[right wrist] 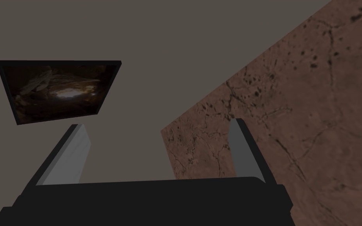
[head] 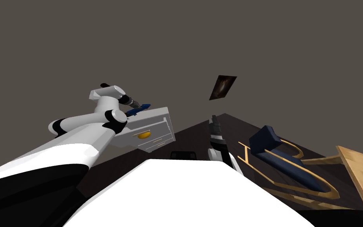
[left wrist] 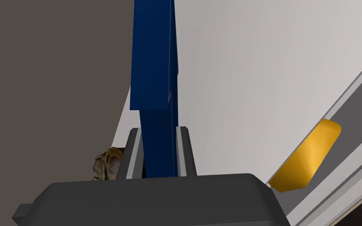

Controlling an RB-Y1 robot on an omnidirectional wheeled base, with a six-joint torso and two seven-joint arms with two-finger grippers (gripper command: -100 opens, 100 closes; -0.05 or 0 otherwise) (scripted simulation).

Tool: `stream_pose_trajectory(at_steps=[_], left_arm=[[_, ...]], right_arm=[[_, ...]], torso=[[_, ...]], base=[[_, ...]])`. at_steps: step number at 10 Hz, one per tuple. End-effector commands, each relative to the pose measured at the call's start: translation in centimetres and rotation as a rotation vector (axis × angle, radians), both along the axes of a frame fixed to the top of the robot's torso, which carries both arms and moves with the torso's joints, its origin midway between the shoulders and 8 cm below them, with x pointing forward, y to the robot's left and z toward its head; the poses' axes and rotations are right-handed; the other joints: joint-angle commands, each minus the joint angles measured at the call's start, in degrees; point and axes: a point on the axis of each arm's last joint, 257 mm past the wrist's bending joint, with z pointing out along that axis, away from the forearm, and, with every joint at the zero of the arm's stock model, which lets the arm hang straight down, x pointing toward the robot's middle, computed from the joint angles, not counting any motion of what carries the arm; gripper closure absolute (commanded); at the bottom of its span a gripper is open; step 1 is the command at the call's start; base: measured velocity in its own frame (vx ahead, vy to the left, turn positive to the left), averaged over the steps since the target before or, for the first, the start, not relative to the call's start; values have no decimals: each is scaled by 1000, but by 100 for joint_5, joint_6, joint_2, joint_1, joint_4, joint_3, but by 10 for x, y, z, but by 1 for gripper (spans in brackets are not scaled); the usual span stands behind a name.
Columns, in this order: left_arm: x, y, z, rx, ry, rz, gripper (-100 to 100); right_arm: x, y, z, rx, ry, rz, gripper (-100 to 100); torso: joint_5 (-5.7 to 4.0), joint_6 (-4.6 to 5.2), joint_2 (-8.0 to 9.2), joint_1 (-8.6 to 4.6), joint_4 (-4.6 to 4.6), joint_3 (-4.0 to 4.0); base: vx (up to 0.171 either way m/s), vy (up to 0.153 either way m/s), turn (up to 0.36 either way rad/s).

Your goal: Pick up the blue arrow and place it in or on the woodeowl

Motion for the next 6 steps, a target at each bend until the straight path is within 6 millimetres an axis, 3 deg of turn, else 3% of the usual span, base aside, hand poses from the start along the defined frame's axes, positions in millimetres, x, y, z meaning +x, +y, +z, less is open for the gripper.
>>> stream_pose_trajectory(at_steps=[1,6], left_arm=[[9,6,10,35,-54,8,100],[31,16,30,114,-174,16,100]], right_arm=[[0,0,0,0,0,0,0],[0,0,0,0,0,0,0]], torso=[[0,0,0,0,0,0],[16,-28,-15,73,-2,-8]], base=[[-34,-18,123],[-31,-9,107]])
